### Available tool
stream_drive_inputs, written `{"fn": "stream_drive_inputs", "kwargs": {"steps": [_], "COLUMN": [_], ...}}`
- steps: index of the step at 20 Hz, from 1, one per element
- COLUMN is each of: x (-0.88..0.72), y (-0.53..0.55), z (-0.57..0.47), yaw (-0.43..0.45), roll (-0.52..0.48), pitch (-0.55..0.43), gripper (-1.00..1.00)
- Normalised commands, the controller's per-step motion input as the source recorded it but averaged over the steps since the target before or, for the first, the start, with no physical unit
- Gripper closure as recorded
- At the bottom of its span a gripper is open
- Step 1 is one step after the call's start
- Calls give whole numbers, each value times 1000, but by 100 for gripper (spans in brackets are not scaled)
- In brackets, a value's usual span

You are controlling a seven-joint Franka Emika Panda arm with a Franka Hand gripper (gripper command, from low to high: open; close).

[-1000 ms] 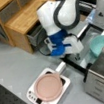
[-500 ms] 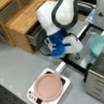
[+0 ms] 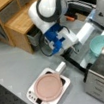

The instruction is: Open the microwave oven door. Pull out the microwave oven tray. Pick up the bowl. Place the bowl on the microwave tray.

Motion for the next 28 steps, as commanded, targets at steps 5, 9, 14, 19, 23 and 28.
{"fn": "stream_drive_inputs", "kwargs": {"steps": [5,9,14,19,23,28], "x": [224,218,176,105,64,49], "y": [53,138,167,194,332,473], "z": [292,436,357,248,288,349], "yaw": [-7,-18,-6,11,-28,-113], "roll": [167,76,-19,-57,-34,14], "pitch": [196,220,175,135,152,157], "gripper": [-100,-100,-100,-100,-100,-100]}}
